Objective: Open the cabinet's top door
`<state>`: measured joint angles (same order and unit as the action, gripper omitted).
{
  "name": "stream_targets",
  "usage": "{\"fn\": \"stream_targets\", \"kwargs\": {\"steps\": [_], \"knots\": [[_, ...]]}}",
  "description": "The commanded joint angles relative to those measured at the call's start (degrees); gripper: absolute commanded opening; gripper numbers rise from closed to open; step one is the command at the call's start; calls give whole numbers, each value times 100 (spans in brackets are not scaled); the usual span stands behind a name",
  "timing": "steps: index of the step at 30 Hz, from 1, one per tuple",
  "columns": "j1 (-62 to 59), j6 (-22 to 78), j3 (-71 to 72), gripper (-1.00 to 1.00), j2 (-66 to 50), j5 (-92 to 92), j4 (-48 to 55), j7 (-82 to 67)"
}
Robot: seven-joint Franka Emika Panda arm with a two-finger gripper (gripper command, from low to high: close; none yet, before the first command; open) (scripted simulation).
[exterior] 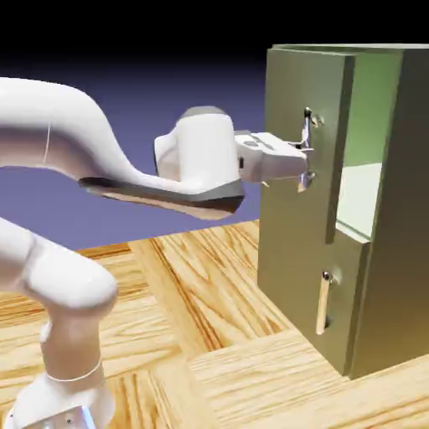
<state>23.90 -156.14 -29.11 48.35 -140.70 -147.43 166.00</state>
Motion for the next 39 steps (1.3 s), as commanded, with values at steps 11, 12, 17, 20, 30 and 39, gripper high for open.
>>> {"fn": "stream_targets", "kwargs": {"steps": [11, 12, 17, 20, 30, 39], "knots": [[-1690, 411, 2021, -100, 903, 2223, -1043, -767], [-1756, 486, 2168, -100, 1018, 2472, -1133, -897], [-1918, 951, 2871, -100, 1575, 3718, -1520, -1536], [-1886, 1335, 3304, -100, 1878, 4466, -1696, -1890], [-1428, 3260, 5137, -100, 2381, 6932, -1755, -2635], [-1577, 5259, 7006, -100, 1890, 8706, -839, -2702]]}}
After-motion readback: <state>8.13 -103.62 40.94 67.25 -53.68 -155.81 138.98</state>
